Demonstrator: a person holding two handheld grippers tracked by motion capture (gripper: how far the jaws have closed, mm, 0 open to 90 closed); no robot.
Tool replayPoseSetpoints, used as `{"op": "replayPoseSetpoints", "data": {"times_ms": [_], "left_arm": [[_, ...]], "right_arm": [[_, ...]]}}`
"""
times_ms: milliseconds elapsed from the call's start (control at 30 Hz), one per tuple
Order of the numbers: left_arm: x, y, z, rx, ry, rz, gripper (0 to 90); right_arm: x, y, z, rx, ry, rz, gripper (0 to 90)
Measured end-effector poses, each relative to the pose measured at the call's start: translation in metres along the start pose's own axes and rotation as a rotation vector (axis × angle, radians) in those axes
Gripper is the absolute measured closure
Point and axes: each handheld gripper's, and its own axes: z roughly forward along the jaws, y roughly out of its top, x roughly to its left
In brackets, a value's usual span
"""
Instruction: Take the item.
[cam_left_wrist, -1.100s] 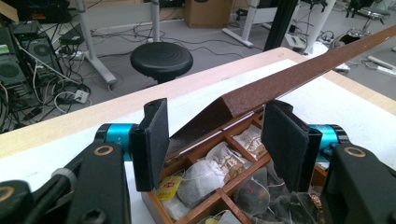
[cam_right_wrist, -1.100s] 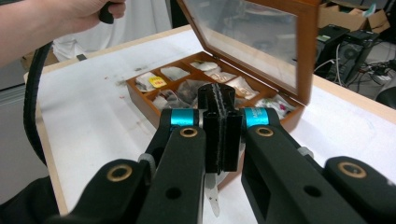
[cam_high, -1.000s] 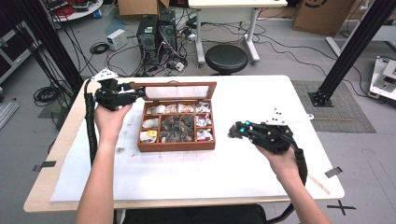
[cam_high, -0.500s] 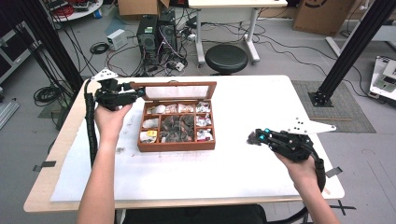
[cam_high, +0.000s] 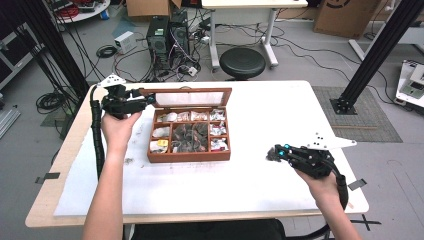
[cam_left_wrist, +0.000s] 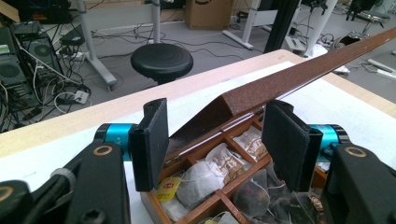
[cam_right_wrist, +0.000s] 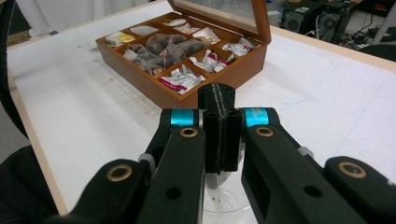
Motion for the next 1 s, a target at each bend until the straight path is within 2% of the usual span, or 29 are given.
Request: {"op": "replayPoseSetpoints", "data": {"times_ms": [600, 1000], "left_arm": [[-0.001, -0.001, -0.001, 0.003, -0.003, 0.006, 41.6], [-0.001, -0.001, -0.001, 0.005, 0.0, 0.008, 41.6]], "right_arm": [[0.0, -0.009, 0.012, 0.039, -0.003, -0.007, 90.0], [-0.002, -0.013, 0.015, 0.056, 0.004, 0.005, 88.3]]}}
